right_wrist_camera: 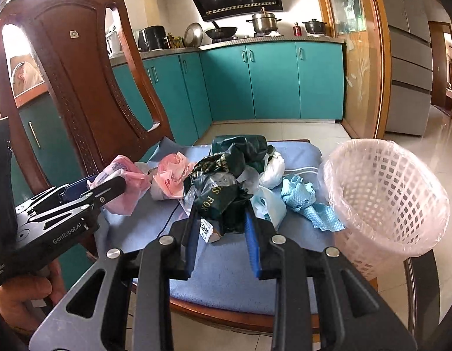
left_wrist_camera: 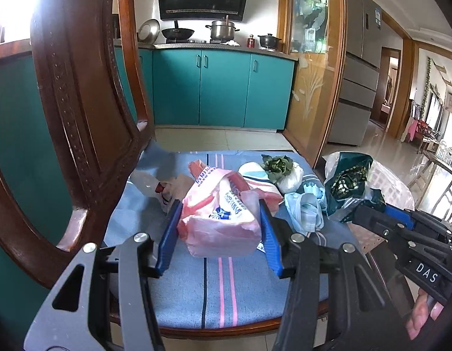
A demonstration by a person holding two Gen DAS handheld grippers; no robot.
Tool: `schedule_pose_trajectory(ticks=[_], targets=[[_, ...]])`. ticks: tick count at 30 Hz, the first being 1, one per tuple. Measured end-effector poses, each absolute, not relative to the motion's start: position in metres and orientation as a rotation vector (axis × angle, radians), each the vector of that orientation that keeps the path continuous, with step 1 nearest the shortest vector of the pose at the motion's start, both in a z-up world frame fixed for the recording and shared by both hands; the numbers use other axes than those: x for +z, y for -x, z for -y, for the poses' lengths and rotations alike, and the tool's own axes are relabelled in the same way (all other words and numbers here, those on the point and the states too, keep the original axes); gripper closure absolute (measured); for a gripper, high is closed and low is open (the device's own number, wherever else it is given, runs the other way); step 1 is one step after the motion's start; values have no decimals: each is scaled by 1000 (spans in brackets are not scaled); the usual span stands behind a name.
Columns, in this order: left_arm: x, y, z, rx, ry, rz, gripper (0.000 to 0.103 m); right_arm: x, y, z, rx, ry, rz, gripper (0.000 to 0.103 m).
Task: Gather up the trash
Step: 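Grasp the dark green bag with the right gripper while the left holds the pink bag, then carry the dark green bag into the white basket and open the right gripper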
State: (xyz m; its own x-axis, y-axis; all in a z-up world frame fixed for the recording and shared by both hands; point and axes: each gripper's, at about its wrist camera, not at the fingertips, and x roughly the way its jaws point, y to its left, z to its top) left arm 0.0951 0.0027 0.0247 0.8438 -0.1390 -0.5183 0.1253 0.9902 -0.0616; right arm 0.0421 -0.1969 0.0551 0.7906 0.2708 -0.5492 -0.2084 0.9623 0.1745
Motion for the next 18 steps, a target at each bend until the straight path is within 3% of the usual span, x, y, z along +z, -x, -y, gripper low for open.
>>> schedule_pose_trajectory(ticks=[18], targets=[[22, -103, -3, -140, 17, -579, 51, 46, -49, 196, 260, -114, -649, 74]])
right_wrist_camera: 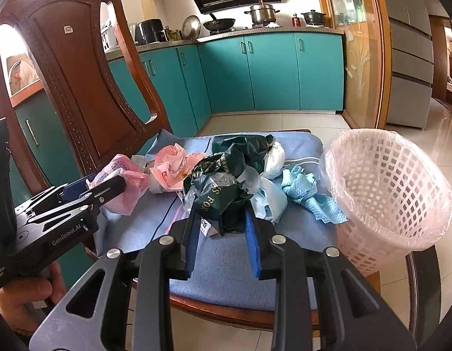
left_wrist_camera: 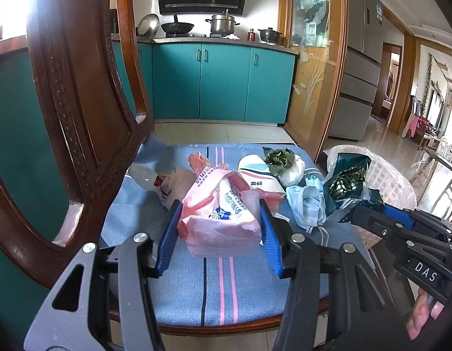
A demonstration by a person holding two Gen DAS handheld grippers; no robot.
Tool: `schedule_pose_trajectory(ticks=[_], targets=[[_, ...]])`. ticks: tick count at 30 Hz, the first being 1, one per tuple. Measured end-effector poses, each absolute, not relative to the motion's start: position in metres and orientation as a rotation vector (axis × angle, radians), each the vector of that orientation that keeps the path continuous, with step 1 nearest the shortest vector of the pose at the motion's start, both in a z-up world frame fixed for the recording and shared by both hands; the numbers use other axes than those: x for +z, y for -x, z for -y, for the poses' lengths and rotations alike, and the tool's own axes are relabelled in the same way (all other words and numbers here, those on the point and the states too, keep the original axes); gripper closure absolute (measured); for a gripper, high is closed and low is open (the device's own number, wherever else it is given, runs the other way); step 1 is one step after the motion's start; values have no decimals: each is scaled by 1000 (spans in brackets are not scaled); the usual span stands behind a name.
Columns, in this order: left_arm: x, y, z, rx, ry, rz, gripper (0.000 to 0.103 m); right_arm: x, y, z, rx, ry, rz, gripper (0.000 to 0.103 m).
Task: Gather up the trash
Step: 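Carry the dark green bag into the white basket and open the right gripper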
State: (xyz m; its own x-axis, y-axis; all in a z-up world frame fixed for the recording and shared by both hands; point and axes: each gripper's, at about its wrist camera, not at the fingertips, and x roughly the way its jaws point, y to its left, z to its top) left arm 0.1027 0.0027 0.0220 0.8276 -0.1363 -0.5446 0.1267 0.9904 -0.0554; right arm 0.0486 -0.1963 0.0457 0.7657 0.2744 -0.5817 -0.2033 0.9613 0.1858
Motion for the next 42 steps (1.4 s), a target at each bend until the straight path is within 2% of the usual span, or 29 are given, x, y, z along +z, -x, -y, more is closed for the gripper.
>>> schedule_pose_trajectory(ticks=[17, 25, 27, 29, 32, 35, 42], targets=[[19, -102, -1, -141, 14, -592, 50, 42, -52, 195, 256, -106, -668, 74], [18, -102, -3, -135, 16, -591, 51, 69, -69, 279, 22, -242, -526, 73], [16, -103, -3, -136, 13, -596, 51, 61, -80, 306, -48, -283, -549, 66], [15, -103, -2, -138, 10, -599, 50, 49, -87, 324, -92, -329, -602, 30], [14, -103, 0, -139, 6, -601, 50, 42, -83, 339, -97, -424, -630, 18], [14, -104, 2, -137, 2, -602, 50, 48, -72, 330, -103, -381, -596, 11], [3, -108, 13, -150, -37, -628, 50, 63, -61, 316, -81, -349, -515, 9]])
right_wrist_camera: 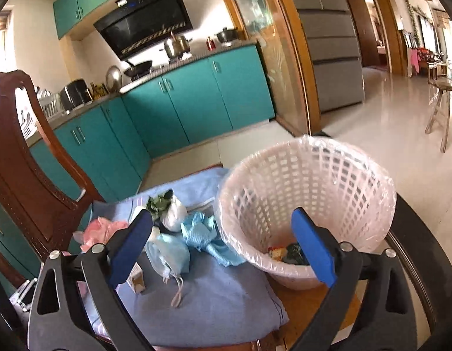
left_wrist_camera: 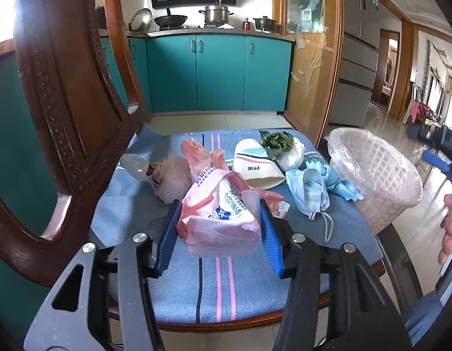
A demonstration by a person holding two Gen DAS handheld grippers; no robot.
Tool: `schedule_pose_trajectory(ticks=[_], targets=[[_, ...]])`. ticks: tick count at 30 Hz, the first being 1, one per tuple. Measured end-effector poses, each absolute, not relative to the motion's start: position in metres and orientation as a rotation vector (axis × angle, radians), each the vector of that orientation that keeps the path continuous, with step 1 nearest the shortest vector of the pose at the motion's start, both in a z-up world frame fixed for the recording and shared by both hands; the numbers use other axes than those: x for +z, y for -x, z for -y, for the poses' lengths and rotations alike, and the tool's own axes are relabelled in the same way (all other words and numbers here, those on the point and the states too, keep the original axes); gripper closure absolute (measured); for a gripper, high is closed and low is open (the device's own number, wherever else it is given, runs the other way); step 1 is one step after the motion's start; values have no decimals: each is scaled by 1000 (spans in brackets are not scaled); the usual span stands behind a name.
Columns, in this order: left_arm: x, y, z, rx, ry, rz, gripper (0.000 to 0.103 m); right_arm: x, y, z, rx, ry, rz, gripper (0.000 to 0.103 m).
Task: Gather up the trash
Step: 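Carry the dark green bag into the white basket and open the right gripper, then move the pink bag over the white basket and open the left gripper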
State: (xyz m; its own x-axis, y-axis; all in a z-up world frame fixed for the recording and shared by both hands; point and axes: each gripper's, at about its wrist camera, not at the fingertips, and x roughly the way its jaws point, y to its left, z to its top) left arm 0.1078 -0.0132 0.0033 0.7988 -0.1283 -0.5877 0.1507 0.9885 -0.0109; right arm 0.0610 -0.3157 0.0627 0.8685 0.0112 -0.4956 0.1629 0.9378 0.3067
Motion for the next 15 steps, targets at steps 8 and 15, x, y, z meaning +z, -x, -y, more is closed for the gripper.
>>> schedule_pose_trajectory(ticks=[8, 15], targets=[[8, -117, 73, -292, -37, -655, 51, 82, -26, 361, -229, -494, -308, 6], [57, -157, 206, -560, -9, -597, 43, 87, 16, 403, -385, -643, -83, 5]])
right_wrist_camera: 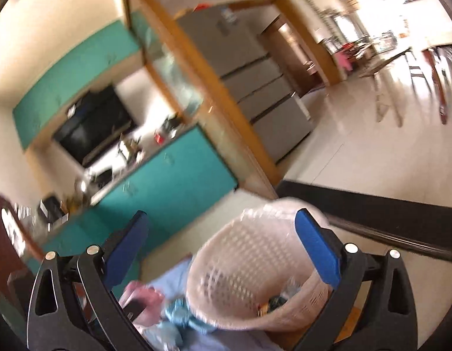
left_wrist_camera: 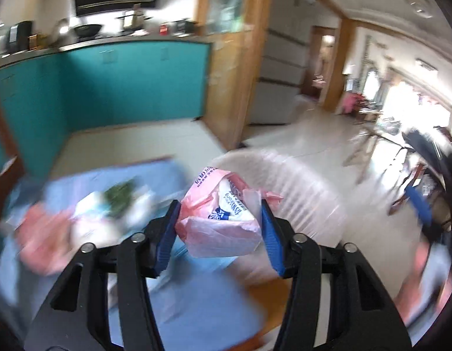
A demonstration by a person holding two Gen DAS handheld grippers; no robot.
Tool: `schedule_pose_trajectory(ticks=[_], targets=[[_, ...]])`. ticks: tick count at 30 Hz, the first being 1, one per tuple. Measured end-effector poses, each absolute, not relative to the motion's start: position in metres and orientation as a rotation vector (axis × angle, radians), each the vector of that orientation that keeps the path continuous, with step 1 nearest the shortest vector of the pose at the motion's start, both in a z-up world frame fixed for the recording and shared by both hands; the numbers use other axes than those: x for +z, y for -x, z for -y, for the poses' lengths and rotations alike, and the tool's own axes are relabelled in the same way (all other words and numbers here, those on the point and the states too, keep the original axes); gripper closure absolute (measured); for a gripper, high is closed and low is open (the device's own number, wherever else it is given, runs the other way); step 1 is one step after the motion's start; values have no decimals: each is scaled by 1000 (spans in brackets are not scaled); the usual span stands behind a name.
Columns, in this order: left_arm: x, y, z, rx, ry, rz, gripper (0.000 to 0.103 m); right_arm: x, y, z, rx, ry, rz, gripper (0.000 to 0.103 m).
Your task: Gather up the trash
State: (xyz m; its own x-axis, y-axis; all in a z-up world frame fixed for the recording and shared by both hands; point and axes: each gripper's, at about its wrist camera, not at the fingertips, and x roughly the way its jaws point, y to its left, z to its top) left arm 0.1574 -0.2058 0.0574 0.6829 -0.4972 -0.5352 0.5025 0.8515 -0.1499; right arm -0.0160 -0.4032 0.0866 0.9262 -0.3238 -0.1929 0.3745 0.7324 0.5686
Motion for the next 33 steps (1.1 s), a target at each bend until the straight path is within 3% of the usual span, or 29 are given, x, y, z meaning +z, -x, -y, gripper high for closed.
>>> schedule_pose_trajectory(ticks=[1, 3, 4, 7, 21, 33], targets=[[63, -166, 221, -585, 2, -590, 40, 87, 19, 406, -393, -654, -64, 5], [67, -178, 241, -588, 0, -583, 12, 86, 23, 411, -398, -665, -44, 5], [66, -180, 243, -559, -6, -580, 10, 85, 23, 412, -395, -662, -48, 5], [55, -178, 227, -511, -16, -599, 10, 84, 11, 410, -362, -642, -103, 5], [36, -112, 17, -115, 74, -548, 4, 71, -48, 310, -48, -323, -422, 4], [23, -102, 2, -104, 14, -603, 3, 50, -52, 228, 118, -53, -564, 4]])
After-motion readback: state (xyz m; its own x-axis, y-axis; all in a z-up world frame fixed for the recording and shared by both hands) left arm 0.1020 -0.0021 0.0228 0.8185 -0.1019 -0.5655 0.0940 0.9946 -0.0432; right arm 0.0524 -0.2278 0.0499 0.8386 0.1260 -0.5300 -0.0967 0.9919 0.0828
